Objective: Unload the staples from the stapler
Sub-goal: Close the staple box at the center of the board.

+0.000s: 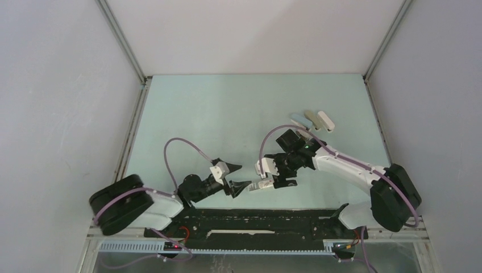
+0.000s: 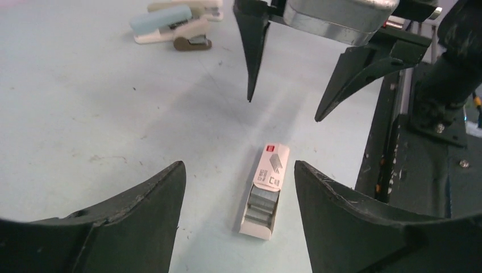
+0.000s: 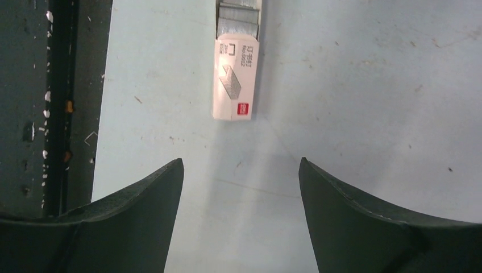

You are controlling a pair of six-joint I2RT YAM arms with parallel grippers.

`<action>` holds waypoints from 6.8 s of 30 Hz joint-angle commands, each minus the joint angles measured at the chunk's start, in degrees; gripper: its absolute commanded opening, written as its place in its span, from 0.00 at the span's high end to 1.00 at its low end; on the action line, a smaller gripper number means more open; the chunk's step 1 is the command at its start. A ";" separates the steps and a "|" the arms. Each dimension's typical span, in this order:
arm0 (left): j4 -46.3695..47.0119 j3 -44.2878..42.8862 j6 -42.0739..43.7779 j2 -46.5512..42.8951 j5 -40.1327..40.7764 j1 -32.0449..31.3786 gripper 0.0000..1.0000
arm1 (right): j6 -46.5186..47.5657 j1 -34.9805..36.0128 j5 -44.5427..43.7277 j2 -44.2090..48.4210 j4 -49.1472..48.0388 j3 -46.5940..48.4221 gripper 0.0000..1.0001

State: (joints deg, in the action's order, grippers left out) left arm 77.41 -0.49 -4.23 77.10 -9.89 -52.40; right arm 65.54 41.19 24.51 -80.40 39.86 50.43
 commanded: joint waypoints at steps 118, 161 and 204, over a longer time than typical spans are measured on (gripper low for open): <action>-40.23 -10.37 -47.01 3.46 8.76 -1.83 0.89 | -19.02 0.98 -1.38 -17.55 1.26 7.76 0.97; -41.73 -9.26 -47.07 -0.32 11.57 -1.92 0.85 | -21.07 4.07 -3.07 -19.97 -0.39 8.45 0.95; -11.95 -3.06 -56.31 14.97 8.47 -1.84 0.69 | -21.06 4.36 -3.42 -20.50 -0.14 8.40 0.95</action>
State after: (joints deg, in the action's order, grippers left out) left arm 61.43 -5.13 -59.66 90.11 -0.91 -54.00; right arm 44.56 44.73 21.50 -98.80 42.00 58.52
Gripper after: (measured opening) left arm 0.300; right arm 0.049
